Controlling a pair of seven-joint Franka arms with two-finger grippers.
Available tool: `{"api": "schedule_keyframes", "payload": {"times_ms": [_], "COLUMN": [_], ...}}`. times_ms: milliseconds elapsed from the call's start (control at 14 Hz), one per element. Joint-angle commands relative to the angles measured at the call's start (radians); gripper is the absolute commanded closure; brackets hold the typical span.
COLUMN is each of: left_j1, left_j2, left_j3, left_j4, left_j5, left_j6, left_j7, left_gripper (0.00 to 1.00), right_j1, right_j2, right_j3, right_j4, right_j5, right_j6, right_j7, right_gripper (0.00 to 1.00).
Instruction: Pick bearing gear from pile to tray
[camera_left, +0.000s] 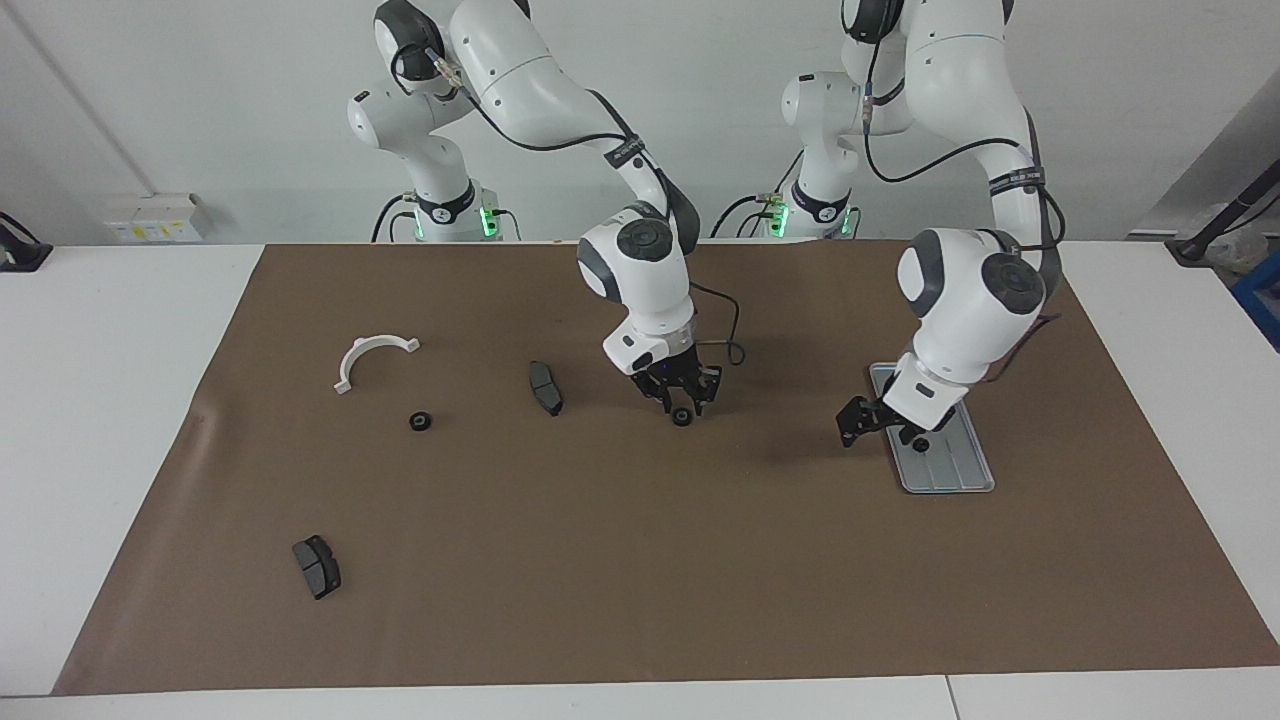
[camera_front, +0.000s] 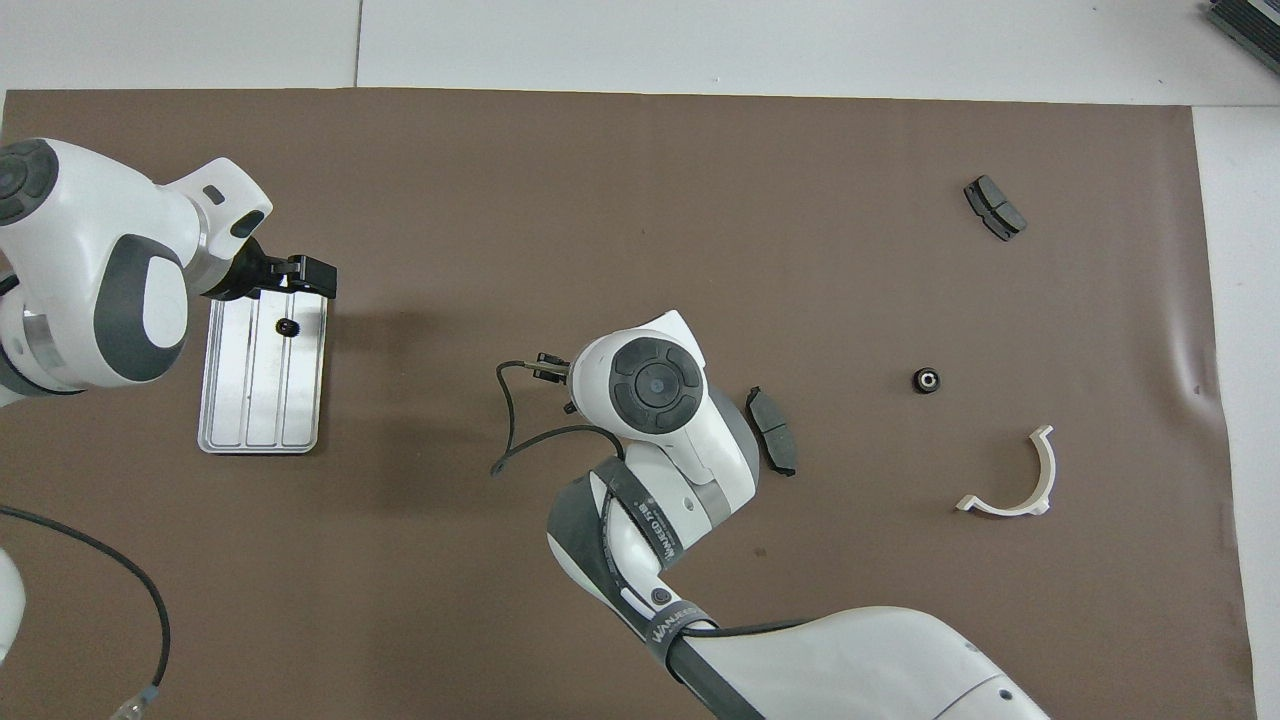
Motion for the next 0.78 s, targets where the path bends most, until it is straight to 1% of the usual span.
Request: {"api": "schedule_keyframes", "payload": {"times_ms": [0,71,142,356,427,570,712], "left_j1": [-0.095,-0.122,-0.157,-0.252,-0.283,-0.341,-0.379], "left_j2": [-0.011,-0.009,-0.009,0.001,0.017,0.041,0.058], "left_j3": [0.021,0.019,0.021,0.019,0.019,0.021,0.019], "left_j4": [-0.004,-0.004,-0.004,-0.004,-0.004,-0.004,-0.006], "left_j5": [-0.007,-0.006,0.005,0.063,0.077,0.079,0.085], "left_j6": [-0.008,-0.003,0.001,0.012,0.027,0.044,0.067], "left_j7": [-0.133,-0.183,-0.222,-0.332,-0.355,-0.397,-0.415], "left_gripper": [0.0,0.04,0.05,0.06,0.07,0.11,0.15], "right_j1": [-0.029,-0.063,-0.099,-0.217,-0.26,-0.343,-0.421], "right_j2": [-0.051,-0.09,-0.122,-0.203,-0.223,-0.246,-0.253], "right_j3": [-0.008,-0.01,-0.01,-0.008,-0.008,-0.008,-0.007], "right_j4": [-0.004,-0.007,-0.007,-0.027,-0.03,-0.031,-0.043], "right_j5": [-0.059,-0.073,-0.099,-0.117,-0.117,-0.117,-0.116], "right_j6": [-0.026,-0.072,-0.122,-0.239,-0.265,-0.328,-0.348], "right_j7": [0.012,0.001,-0.042,-0.279,-0.362,-0.532,-0.689], "right_gripper": [0.0,0.0,0.0,0.0,0.0,0.0,0.0]}}
